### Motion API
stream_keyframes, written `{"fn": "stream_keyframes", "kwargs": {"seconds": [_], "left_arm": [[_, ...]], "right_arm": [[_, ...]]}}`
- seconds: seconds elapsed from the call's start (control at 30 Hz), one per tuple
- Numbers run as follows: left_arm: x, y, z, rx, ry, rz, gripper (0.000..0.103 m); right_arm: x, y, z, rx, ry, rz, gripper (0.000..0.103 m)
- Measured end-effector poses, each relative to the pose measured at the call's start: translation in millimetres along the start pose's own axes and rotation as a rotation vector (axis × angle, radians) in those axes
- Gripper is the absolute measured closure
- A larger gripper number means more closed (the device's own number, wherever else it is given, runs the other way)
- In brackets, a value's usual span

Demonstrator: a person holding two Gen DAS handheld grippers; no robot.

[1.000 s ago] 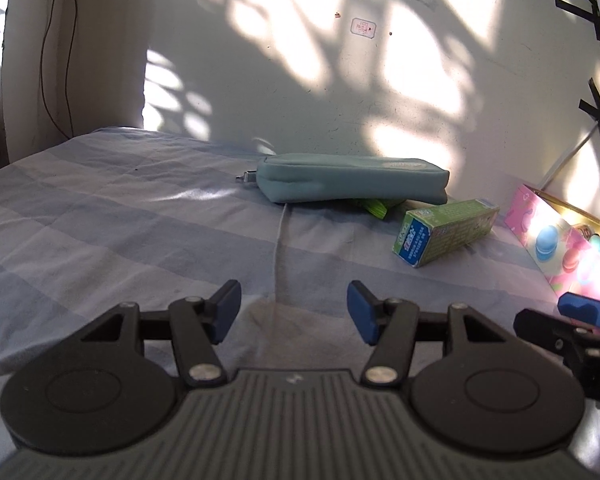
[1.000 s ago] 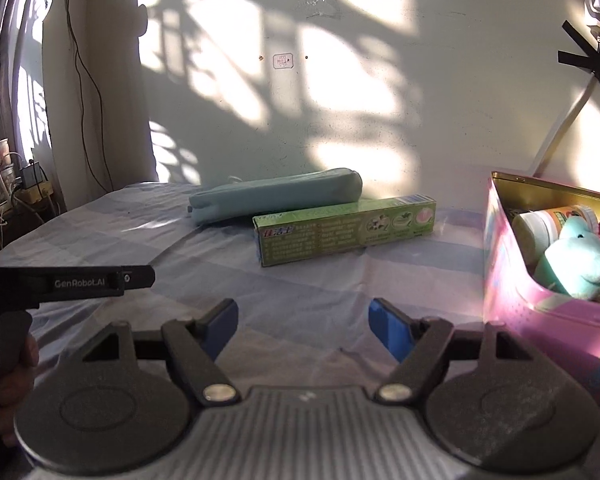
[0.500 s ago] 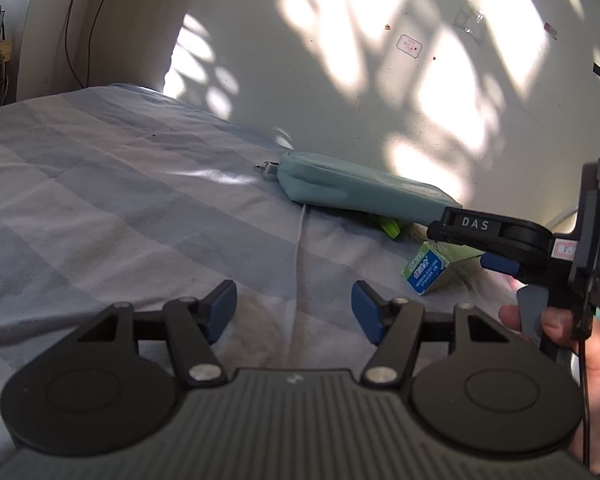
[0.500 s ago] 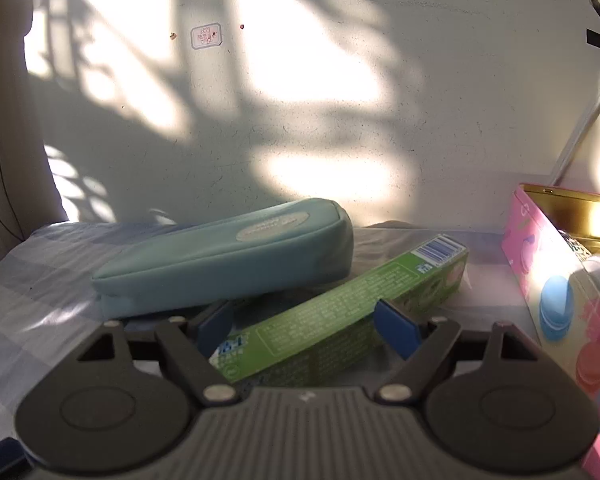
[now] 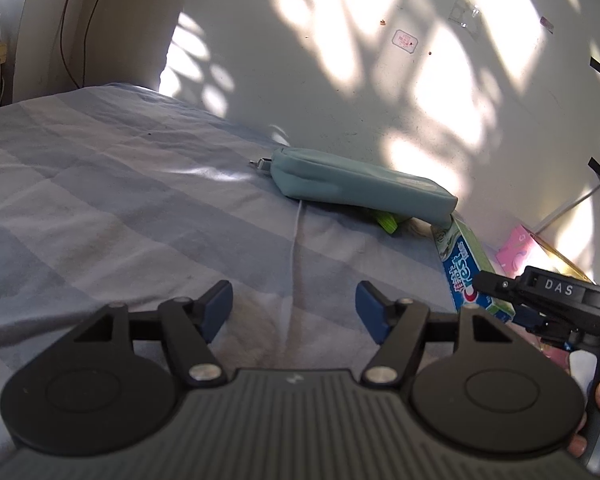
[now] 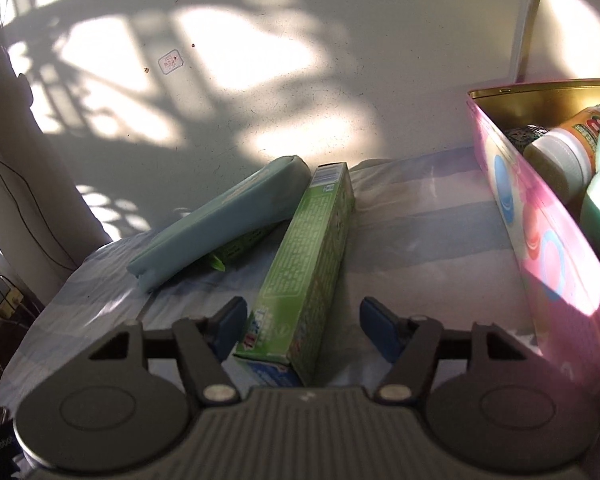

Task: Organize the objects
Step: 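Carry the green toothpaste box into the pink tin and release it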

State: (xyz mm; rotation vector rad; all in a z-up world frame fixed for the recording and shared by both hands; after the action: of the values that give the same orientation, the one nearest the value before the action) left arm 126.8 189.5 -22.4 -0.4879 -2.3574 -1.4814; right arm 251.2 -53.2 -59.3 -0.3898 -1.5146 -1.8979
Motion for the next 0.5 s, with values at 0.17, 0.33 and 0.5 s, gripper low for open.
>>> {"fn": "stream_keyframes", "kwargs": {"seconds": [0.17, 0.33, 0.5], "left_arm": [[1.3, 0.1, -4.0, -0.025, -0.010, -0.008, 0.033], [2.2, -0.8, -11.9, -0.057, -0.065, -0.006, 0.033], [3.5, -9.9, -44.2, -0.132, -0.247, 0.039, 0.033]], "right_arm": [[29.4, -11.9, 2.0, 0.145, -0.013, -0.008, 0.066], [96.7, -39.6, -31.6, 0.347, 0.046, 0.021, 0.070], [179.3, -70.9, -91.8, 0.559, -0.032, -0.020, 0.064]]}}
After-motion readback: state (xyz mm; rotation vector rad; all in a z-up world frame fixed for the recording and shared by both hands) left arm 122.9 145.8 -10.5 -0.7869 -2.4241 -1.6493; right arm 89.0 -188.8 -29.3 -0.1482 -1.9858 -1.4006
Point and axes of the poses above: each gripper's, at about its wrist camera, not at the fingertips, and x roughly against the way its jaws point, z to its left, y to its top, the point moved 7 cm from there along -x, roughly the way its jaws point, and after that the axes turned 9 degrees about -y, right-handed, at the moved point
